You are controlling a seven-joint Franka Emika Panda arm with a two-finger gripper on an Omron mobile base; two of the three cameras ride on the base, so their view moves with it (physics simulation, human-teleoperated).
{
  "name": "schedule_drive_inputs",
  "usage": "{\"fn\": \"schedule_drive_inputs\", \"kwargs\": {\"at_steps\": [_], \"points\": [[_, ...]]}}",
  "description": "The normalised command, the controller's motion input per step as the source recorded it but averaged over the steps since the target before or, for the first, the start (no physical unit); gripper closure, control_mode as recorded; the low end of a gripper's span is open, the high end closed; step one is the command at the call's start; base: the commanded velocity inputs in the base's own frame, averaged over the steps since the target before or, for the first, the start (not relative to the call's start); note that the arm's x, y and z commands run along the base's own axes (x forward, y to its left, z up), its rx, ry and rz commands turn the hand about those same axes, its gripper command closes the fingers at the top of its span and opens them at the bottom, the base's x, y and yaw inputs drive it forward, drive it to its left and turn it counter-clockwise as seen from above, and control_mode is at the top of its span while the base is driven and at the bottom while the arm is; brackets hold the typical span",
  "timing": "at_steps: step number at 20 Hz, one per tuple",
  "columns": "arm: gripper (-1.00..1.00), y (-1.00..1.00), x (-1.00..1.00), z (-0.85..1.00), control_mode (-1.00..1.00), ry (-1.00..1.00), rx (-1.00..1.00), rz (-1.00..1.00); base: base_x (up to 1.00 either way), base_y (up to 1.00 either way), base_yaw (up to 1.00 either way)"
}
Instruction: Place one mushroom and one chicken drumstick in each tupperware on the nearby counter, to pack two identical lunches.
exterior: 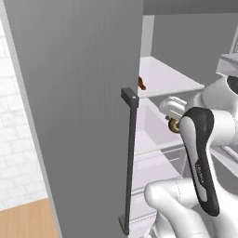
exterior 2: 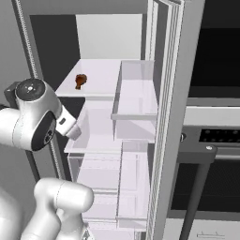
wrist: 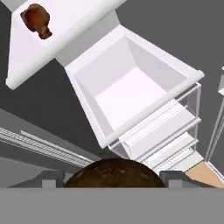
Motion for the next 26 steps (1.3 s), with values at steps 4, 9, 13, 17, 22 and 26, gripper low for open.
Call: {"fn": "schedule_drive_inputs", "kwargs": {"at_steps": [4, 9, 13, 17, 22, 26], "points": [[1.0, -0.4, -0.97, -0.67, -1.0, 0.2, -0.02, -0.21, 0.0, 0.0, 0.0], [1.0, -0.07, -0.2, -0.19, 1.0, 0.03, 0.0, -0.04, -0.8, -0.11, -0.11], [1.0, 0.0, 0.0, 0.0, 1.0, 0.0, 0.0, 0.0, -1.0, -0.22, -0.08], [1.0, 0.0, 0.0, 0.0, 1.0, 0.0, 0.0, 0.0, -1.0, -0.69, -0.2], [1.0, 0.0, 0.0, 0.0, 1.0, 0.0, 0.0, 0.0, -1.0, -1.0, -0.26], [1.0, 0.0, 0.0, 0.0, 1.0, 0.0, 0.0, 0.0, -0.59, -1.0, -0.36]]}}
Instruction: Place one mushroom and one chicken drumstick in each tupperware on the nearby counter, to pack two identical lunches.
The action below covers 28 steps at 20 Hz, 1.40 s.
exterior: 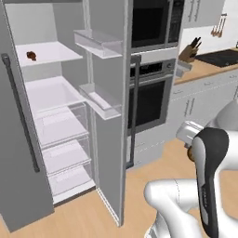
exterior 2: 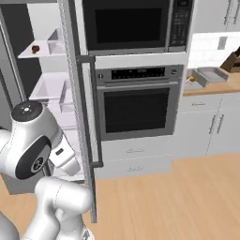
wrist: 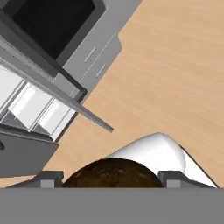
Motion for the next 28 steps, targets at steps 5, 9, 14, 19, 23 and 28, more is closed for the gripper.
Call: {"fn": "schedule_drive_inputs", "kwargs": {"at_steps": [5, 9, 14, 19, 23, 28], "points": [[1.0, 0.0, 0.0, 0.0, 1.0, 0.0, 0.0, 0.0, 0.47, -1.0, -0.34], [1.0, 0.0, 0.0, 0.0, 1.0, 0.0, 0.0, 0.0, 1.0, -1.0, -0.05], [1.0, 0.0, 0.0, 0.0, 1.0, 0.0, 0.0, 0.0, 1.0, -0.77, 0.02], [1.0, 0.0, 0.0, 0.0, 1.0, 0.0, 0.0, 0.0, 1.0, -0.62, 0.01], [1.0, 0.0, 0.0, 0.0, 1.0, 0.0, 0.0, 0.0, 1.0, -0.52, 0.03], [1.0, 0.0, 0.0, 0.0, 1.0, 0.0, 0.0, 0.0, 1.0, -0.31, 0.06]]}}
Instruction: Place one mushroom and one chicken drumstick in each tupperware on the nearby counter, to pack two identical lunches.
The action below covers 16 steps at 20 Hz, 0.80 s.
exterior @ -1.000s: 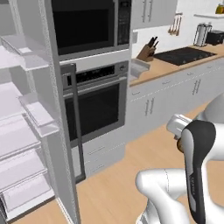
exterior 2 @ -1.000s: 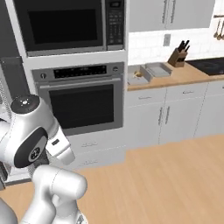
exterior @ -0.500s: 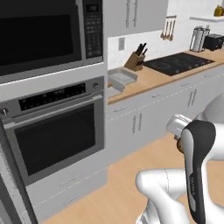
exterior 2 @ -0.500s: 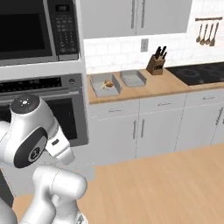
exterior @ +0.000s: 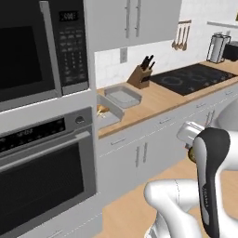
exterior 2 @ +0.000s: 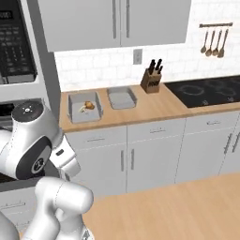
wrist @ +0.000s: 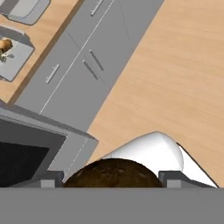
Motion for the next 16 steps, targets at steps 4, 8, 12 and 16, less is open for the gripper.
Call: {"fn": "schedule_drive_inputs", "kwargs": {"at_steps": [4, 8, 12, 16], "points": [[1.0, 0.0, 0.0, 0.0, 1.0, 0.0, 0.0, 0.0, 1.0, -0.34, 0.18], [1.0, 0.0, 0.0, 0.0, 1.0, 0.0, 0.0, 0.0, 1.0, -0.76, 0.12], [1.0, 0.0, 0.0, 0.0, 1.0, 0.0, 0.0, 0.0, 1.0, -0.63, 0.27], [1.0, 0.0, 0.0, 0.0, 1.0, 0.0, 0.0, 0.0, 1.0, -0.33, 0.46]]}}
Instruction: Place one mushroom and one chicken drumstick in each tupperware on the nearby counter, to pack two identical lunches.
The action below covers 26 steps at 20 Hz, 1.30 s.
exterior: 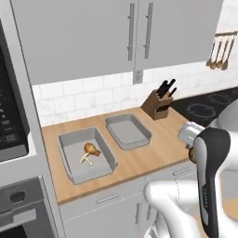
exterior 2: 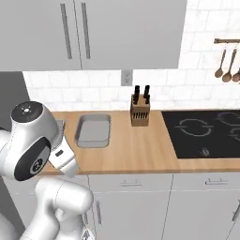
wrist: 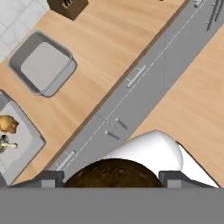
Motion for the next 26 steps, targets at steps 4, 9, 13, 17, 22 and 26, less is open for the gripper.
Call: {"fn": "schedule_drive_inputs", "kwargs": {"at_steps": [4, 9, 13, 17, 22, 26], "points": [[1.0, 0.0, 0.0, 0.0, 1.0, 0.0, 0.0, 0.0, 1.0, -0.21, 0.37], [1.0, 0.01, 1.0, 0.0, -1.0, 0.0, 0.0, 0.2, 0.0, 0.0, 0.0], [1.0, 0.13, 1.0, -0.04, -1.0, 0.02, 0.0, 0.11, 0.0, 0.0, 0.0], [1.0, 0.08, 1.0, -0.32, -1.0, 0.11, -0.03, 0.07, 0.0, 0.0, 0.0], [1.0, 0.21, 1.0, -0.81, -1.0, 0.17, -0.11, 0.06, 0.0, 0.0, 0.0], [1.0, 0.32, 1.0, -0.8, -1.0, 0.06, -0.08, 0.06, 0.0, 0.0, 0.0]]}}
